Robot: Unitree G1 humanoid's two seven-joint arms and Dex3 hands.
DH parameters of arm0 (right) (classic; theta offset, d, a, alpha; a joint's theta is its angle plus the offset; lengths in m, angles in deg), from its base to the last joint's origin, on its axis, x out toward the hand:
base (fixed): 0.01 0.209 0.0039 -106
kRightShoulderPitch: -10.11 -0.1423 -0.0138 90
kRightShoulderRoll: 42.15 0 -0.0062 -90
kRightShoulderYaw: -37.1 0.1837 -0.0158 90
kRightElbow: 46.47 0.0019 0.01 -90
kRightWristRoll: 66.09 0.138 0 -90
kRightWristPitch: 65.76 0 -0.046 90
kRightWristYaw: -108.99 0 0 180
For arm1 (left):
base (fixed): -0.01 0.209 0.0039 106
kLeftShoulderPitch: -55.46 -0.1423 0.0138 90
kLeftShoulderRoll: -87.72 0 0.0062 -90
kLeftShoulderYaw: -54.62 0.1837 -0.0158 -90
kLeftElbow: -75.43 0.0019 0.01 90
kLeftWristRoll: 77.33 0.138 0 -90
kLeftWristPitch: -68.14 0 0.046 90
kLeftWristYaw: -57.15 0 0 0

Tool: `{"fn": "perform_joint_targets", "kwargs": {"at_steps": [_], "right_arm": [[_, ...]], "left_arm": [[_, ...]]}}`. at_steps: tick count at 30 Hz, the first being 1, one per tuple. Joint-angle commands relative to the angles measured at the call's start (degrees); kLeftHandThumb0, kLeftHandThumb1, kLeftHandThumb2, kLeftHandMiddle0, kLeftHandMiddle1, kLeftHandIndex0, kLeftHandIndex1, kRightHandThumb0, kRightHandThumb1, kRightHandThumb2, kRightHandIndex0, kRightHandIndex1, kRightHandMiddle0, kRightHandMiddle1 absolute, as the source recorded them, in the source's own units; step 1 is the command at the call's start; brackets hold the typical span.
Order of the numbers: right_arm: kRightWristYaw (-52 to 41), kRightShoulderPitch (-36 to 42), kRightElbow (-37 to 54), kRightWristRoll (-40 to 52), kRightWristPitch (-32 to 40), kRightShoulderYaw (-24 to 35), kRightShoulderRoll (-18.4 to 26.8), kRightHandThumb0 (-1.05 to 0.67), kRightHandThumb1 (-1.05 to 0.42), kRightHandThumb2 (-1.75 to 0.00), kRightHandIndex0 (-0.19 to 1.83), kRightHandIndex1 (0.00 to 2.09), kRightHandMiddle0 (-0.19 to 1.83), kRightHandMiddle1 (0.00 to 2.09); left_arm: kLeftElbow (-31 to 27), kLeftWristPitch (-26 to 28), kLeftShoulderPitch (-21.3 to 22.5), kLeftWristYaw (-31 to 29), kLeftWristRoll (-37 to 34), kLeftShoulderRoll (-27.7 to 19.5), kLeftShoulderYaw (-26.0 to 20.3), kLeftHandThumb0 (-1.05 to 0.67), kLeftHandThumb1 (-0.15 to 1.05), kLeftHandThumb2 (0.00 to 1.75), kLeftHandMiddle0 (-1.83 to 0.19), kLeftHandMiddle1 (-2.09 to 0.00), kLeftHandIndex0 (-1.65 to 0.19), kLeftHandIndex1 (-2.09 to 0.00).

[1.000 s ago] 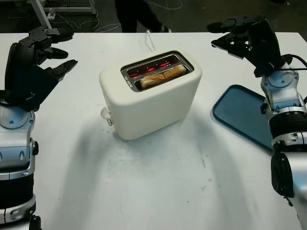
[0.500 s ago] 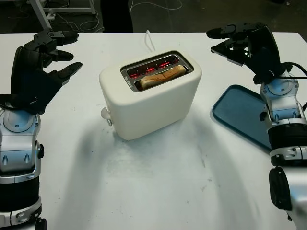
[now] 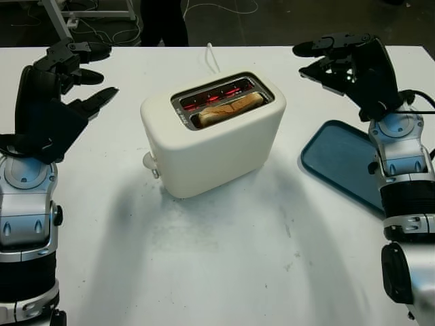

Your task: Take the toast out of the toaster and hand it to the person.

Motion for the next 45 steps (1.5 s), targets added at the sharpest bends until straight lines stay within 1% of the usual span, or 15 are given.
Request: {"fn": "perform_joint_targets", "kwargs": {"at_steps": [1, 5, 13, 22, 25, 30, 33, 36, 40, 45], "right_arm": [[0.39, 0.64, 0.78, 0.06, 0.71, 0.06, -0.19, -0.16, -0.92, -0.03, 0.85, 0.76, 1.07, 0.02], [0.3, 0.49, 0.82, 0.08, 1.24, 0.11, -0.33, -0.16, -0.92, -0.03, 0.85, 0.77, 1.07, 0.01], [0.05, 0.53, 1.38, 0.27, 1.78, 0.14, -0.34, -0.16, -0.92, -0.02, 0.84, 0.8, 1.07, 0.02], [0.2, 0.47, 1.71, 0.12, 1.97, 0.11, -0.35, -0.17, -0.92, -0.01, 0.83, 0.81, 1.08, 0.02], [0.13, 0.37, 1.6, 0.55, 2.35, 0.34, -0.54, -0.17, -0.92, -0.01, 0.84, 0.81, 1.08, 0.02], [0.09, 0.48, 2.17, 0.72, 2.89, 0.43, -0.64, -0.17, -0.92, -0.01, 0.83, 0.82, 1.08, 0.02], [0.05, 0.31, 1.65, 0.61, 2.23, 0.39, -0.49, -0.16, -0.92, 0.0, 0.83, 0.83, 1.08, 0.02], [0.42, 0.31, 2.2, -0.09, 2.88, 0.15, -0.35, -0.19, -0.91, 0.0, 0.83, 0.83, 1.08, 0.02], [-0.11, 0.14, 1.66, 0.5, 1.34, 0.25, -0.45, -0.15, -0.92, 0.0, 0.83, 0.83, 1.09, 0.02], [-0.27, -0.05, 1.45, 0.79, 1.41, 0.3, -0.65, -0.17, -0.92, 0.0, 0.83, 0.83, 1.09, 0.01]], "left_arm": [[-1.13, 1.37, -0.86, -0.24, 0.29, -0.4, -0.09, -0.16, 0.92, 0.15, -0.31, -1.09, -0.44, -0.63], [-1.85, 2.12, -1.28, -0.16, 0.53, -0.25, -0.12, -0.19, 0.92, 0.16, -0.32, -1.09, -0.44, -0.64], [-2.16, 2.17, -1.47, -0.4, 0.9, -0.63, 0.06, -0.17, 0.92, 0.16, -0.33, -1.08, -0.44, -0.65], [-3.02, 3.98, -1.1, 0.1, 1.07, -0.1, 0.03, -0.19, 0.92, 0.15, -0.33, -1.05, -0.44, -0.64], [-2.82, 3.71, -0.99, -0.01, 1.01, -0.35, -0.04, -0.17, 0.92, 0.15, -0.34, -1.05, -0.44, -0.65], [-3.14, 4.79, -0.78, -0.1, 0.9, -0.24, 0.07, -0.16, 0.92, 0.17, -0.35, -1.05, -0.45, -0.65], [-3.38, 5.34, -0.65, 0.13, 1.29, -0.24, 0.3, -0.17, 0.92, 0.16, -0.36, -1.05, -0.45, -0.65], [-3.65, 5.65, -0.36, 0.11, 1.47, -0.38, 0.5, -0.2, 0.92, 0.15, -0.38, -1.06, -0.46, -0.65], [-3.9, 5.8, -0.09, -0.05, 1.13, -0.3, 0.54, -0.19, 0.92, 0.14, -0.39, -1.07, -0.47, -0.66], [-4.33, 6.67, 0.09, 0.04, 0.99, -0.05, 0.62, -0.2, 0.92, 0.14, -0.39, -1.09, -0.46, -0.67]]}}
